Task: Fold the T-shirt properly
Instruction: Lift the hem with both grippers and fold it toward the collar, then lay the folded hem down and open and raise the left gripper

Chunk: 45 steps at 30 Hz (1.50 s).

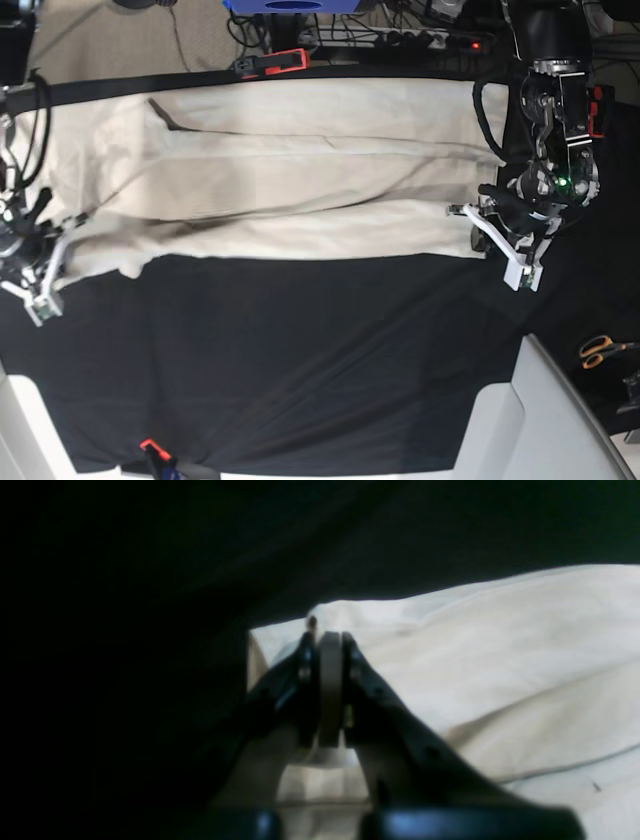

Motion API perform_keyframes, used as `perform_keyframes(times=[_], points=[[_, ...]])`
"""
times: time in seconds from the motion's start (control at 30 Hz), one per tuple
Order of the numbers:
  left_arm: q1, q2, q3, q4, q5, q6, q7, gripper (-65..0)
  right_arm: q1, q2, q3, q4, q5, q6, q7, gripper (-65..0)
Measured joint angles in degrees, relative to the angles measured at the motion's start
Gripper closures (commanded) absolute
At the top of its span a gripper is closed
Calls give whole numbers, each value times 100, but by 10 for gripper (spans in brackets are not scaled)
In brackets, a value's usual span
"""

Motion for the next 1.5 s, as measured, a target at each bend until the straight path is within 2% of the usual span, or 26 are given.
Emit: perform_keyframes(times=[0.27, 0.47, 0.6, 0.8, 0.93, 1.1, 1.27, 1.5], points=[[282, -98, 28, 212, -15, -2, 0, 0, -560, -236, 0, 372, 13, -13, -140, 0], [424, -278, 48, 212, -37, -7, -24, 0, -708, -195, 326, 365, -26, -24, -129, 0], [490, -361, 39, 212, -22, -284, -20, 0, -704, -170, 343, 361, -31, -22, -92, 0], [525, -387, 39, 210, -20, -289, -24, 0, -708, -190, 332, 197, -592, 22, -85, 0], [555, -525, 48, 210, -20, -304, -42, 0, -706, -304, 332, 192, -839, 39, -66, 0], [581, -525, 50, 212, -20, -304, -55, 0, -793, -302, 334, 190, -859, 66, -81, 0], [702, -511, 50, 203, -17, -302, -66, 0, -883, -494, 343, 190, -817, 68, -79, 0], [761, -529, 188, 188, 0, -273, -68, 0, -962, -538, 345, 190, -844, 63, -96, 0]])
